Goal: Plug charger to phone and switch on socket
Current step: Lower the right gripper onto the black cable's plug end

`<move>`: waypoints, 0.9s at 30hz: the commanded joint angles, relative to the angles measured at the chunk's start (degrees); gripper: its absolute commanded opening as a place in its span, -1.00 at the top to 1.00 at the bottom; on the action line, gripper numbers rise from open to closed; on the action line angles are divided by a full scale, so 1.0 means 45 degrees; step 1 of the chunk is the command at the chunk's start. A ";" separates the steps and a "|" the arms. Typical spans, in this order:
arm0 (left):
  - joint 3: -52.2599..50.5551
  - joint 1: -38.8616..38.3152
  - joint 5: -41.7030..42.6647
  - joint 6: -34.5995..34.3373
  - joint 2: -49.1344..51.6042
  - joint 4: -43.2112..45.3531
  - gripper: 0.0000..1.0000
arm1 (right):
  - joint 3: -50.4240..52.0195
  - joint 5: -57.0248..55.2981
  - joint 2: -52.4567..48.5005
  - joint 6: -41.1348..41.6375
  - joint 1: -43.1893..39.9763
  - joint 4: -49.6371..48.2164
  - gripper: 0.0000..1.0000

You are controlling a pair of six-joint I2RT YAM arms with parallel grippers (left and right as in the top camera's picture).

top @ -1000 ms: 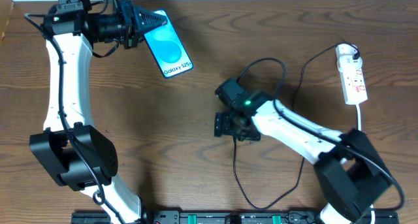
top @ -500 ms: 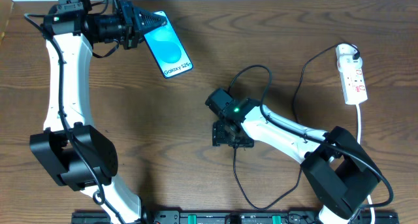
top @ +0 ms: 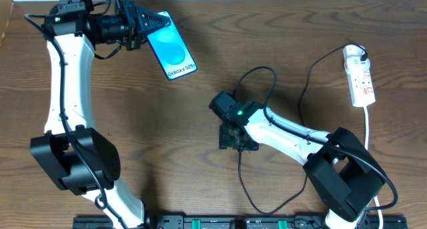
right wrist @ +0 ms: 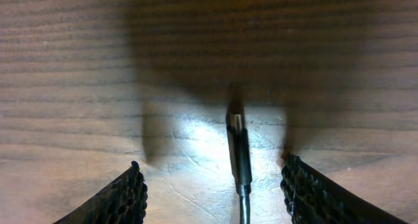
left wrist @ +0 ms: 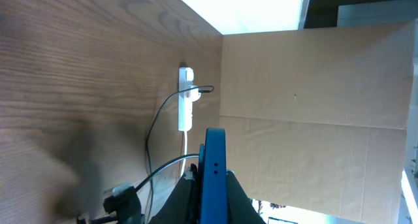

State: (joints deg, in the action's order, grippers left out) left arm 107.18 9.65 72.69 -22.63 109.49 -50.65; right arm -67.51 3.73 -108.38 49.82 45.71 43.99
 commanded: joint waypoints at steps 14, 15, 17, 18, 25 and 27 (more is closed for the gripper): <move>-0.0053 0.0053 0.0272 0.0029 -0.0175 -0.0078 0.85 | 0.0627 -0.0602 -0.0112 0.0219 0.0117 -0.0325 -0.25; -0.0053 0.0053 0.0272 0.0034 -0.0175 -0.0078 0.85 | 0.0777 -0.0607 -0.0112 0.0219 0.0117 -0.0476 -0.25; -0.0053 0.0053 0.0272 0.0029 -0.0175 -0.0078 0.85 | 0.1044 -0.0481 -0.0112 0.0321 0.0117 -0.0704 -0.24; -0.0053 0.0053 0.0267 0.0029 -0.0175 -0.0078 0.85 | 0.1103 -0.0452 -0.0112 0.0355 0.0117 -0.0738 -0.22; -0.0053 0.0053 0.0272 0.0029 -0.0175 -0.0078 0.85 | 0.1137 -0.0418 -0.0112 0.0350 0.0117 -0.0840 -0.01; -0.0053 0.0053 0.0272 0.0029 -0.0175 -0.0078 0.85 | 0.1132 -0.0418 -0.0112 0.0350 0.0117 -0.0855 0.07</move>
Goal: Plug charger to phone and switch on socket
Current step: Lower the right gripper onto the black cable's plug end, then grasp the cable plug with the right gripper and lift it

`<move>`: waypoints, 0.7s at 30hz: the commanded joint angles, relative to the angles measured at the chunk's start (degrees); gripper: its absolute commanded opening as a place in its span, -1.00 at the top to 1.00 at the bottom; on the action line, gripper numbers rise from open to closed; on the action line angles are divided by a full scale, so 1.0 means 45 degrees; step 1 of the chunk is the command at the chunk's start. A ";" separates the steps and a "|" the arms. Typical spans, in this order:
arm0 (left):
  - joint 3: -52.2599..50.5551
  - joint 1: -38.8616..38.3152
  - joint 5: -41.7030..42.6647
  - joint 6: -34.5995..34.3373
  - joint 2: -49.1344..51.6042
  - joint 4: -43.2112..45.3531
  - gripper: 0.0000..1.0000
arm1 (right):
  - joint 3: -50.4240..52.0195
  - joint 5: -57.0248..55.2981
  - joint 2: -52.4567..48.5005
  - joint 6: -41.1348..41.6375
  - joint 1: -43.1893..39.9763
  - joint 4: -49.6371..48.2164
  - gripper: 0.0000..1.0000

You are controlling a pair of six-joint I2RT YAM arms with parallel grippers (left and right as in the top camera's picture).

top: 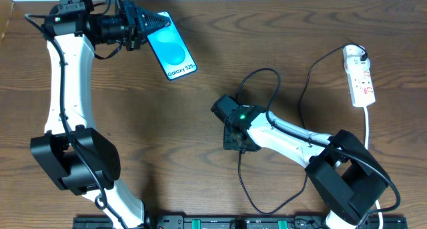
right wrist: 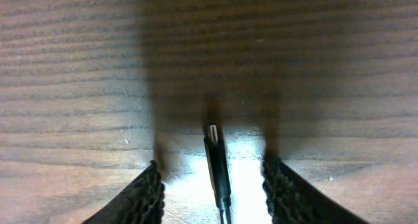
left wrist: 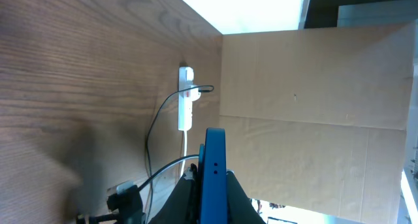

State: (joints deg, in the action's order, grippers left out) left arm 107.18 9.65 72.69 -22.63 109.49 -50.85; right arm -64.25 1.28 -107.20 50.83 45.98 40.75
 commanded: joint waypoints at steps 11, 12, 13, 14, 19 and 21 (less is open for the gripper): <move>-0.0053 0.0053 0.0272 0.0029 -0.0175 -0.0034 0.85 | 0.0413 0.0136 -0.0374 0.0126 0.0058 -0.0155 0.77; -0.0053 0.0053 0.0272 0.0029 -0.0175 -0.0034 0.85 | 0.0408 0.0146 -0.0374 0.0126 0.0058 -0.0155 0.82; -0.0053 0.0053 0.0272 0.0029 -0.0175 -0.0034 0.85 | 0.0413 0.0175 -0.0374 0.0126 0.0058 -0.0151 0.91; -0.0053 0.0053 0.0272 0.0034 -0.0175 -0.0034 0.85 | 0.0413 0.0180 -0.0374 0.0126 0.0058 -0.0151 0.97; -0.0053 0.0053 0.0272 0.0029 -0.0175 -0.0034 0.85 | 0.0413 0.0481 -0.0374 0.0121 0.0053 -0.0146 0.98; -0.0053 0.0053 0.0272 0.0029 -0.0175 -0.0029 0.85 | 0.0408 0.0840 -0.0374 0.0117 0.0039 -0.0170 0.98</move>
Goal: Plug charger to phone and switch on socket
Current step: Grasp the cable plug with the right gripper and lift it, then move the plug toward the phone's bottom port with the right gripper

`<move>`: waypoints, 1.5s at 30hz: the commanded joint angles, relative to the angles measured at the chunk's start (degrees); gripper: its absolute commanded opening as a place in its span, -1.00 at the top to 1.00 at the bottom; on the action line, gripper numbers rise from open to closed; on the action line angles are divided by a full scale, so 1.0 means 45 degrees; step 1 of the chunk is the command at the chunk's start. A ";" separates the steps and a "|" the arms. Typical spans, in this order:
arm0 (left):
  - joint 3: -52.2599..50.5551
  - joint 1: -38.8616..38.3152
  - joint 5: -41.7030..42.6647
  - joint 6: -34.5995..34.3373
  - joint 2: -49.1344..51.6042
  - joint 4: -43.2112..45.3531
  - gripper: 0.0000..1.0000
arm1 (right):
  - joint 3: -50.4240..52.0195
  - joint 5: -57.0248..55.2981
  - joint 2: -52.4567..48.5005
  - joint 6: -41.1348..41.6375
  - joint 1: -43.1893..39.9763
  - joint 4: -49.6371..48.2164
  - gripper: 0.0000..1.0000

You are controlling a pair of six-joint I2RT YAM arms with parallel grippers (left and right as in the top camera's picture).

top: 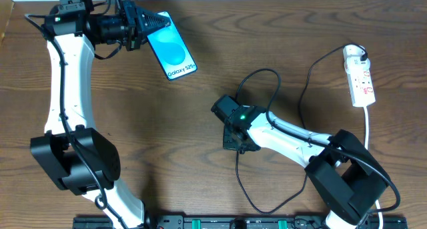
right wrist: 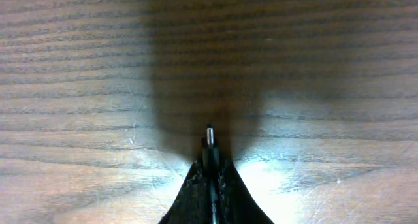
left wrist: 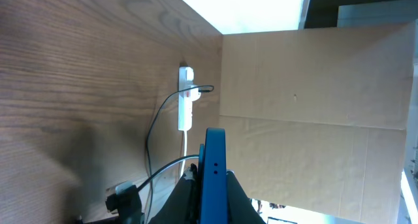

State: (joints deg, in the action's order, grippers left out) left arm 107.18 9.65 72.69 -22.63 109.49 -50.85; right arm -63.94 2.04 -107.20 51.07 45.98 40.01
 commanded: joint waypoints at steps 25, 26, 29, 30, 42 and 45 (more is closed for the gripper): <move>-0.0053 0.0107 0.2943 -0.1151 -0.0175 0.3361 0.85 | 0.0306 1.6835 -0.0345 0.0855 -0.3512 -1.4489 0.98; -0.0053 0.0141 0.2943 -0.1336 -0.0175 0.3565 0.85 | 0.0306 1.6898 -0.0345 0.1195 -0.3560 -1.5004 0.98; -0.0053 0.0316 0.2943 -0.2205 -0.0175 0.4469 0.85 | 0.0306 1.7029 -0.0345 0.2283 -0.3667 -1.6602 0.98; -0.0053 0.0369 0.2943 -0.2492 -0.0175 0.4760 0.85 | 0.0306 1.7029 -0.0345 0.2584 -0.3677 -1.7034 0.98; -0.0053 0.0563 0.2327 -0.4823 -0.0175 0.6858 0.85 | 0.0306 1.6048 -0.0345 0.6921 -0.3764 -2.3552 0.98; -0.0053 0.0563 0.2322 -0.4857 -0.0175 0.6853 0.85 | 0.0306 1.5475 -0.0345 0.7631 -0.3813 -2.3882 0.98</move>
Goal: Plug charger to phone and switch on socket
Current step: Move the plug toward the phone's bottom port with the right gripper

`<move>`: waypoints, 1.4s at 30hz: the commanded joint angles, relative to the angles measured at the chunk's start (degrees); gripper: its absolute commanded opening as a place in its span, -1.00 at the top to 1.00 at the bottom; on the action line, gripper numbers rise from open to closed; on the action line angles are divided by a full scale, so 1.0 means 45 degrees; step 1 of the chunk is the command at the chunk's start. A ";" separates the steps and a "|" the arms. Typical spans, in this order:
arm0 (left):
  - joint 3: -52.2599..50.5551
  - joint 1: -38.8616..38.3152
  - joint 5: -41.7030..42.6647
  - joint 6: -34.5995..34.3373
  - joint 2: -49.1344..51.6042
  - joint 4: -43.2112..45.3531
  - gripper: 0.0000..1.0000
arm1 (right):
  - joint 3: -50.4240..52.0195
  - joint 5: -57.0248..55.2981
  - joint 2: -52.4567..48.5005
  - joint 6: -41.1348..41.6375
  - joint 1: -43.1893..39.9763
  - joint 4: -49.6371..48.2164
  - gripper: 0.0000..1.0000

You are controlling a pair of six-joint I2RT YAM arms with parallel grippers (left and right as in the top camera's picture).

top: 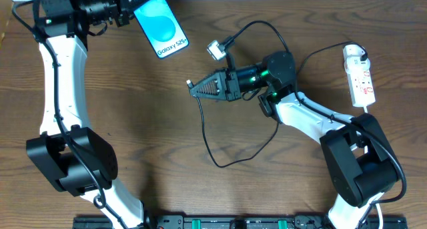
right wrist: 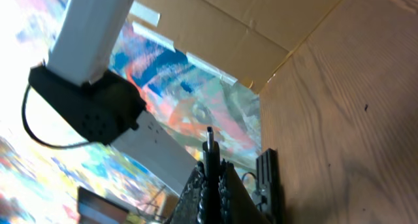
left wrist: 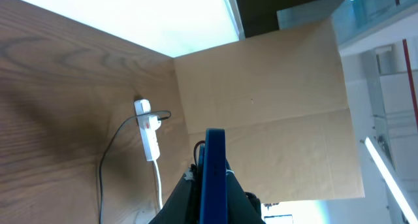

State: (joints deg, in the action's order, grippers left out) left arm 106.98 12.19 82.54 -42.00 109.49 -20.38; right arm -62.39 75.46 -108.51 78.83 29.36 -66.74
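Observation:
The blue phone is held off the table at the far left, screen up in the overhead view, with my left gripper shut on its upper end. In the left wrist view the phone stands edge-on between the fingers. My right gripper lies level over the table's middle, pointing left, shut on the black charger plug. The plug's tip sticks out past the fingers, right of and below the phone. The white socket strip lies at the right edge.
The black charger cable hangs from the plug and loops across the middle of the table. A second black lead runs to the socket strip. A cardboard wall stands beyond the table's right end.
My right gripper, then down at the table on the plug, is now raised and turned level, pointing left with the plug. My left gripper has moved the phone further back and left.
My right gripper stood open over the plug on the table, then narrower round it, then shut on it. Through all that my left gripper held the phone still at the far left. Now the plug is in the air, pointing towards the phone.

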 commanded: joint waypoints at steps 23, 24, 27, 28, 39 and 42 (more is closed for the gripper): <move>-0.0010 -0.0763 0.0869 0.0418 -0.0175 0.0078 0.85 | -0.0039 -0.2225 -0.0053 0.3143 -0.0126 -0.2511 0.98; -0.0010 -0.0763 0.0899 0.0418 -0.0175 0.0078 0.85 | -0.0039 -0.2225 -0.0053 0.3143 -0.0126 -0.2506 0.98; -0.0010 -0.0835 0.0908 0.0418 -0.0175 0.0073 0.85 | -0.0039 -0.2225 -0.0053 0.3147 -0.0126 -0.2506 0.98; -0.0010 -0.0879 0.0908 0.0418 -0.0175 0.0073 0.85 | -0.0039 -0.2225 -0.0053 0.3147 -0.0126 -0.2506 0.98; -0.0010 -0.1064 0.1190 0.0447 -0.0175 -0.0015 0.85 | -0.0039 -0.2244 -0.0053 0.3303 -0.0126 -0.2506 0.98; -0.0010 -0.1078 0.1190 0.0821 -0.0175 -0.0019 0.85 | -0.0039 -0.2302 -0.0053 0.3303 -0.0126 -0.2501 0.98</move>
State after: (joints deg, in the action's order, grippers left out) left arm 106.98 7.42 85.45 -40.21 109.49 -20.56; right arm -62.39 66.54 -108.62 93.10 29.15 -77.65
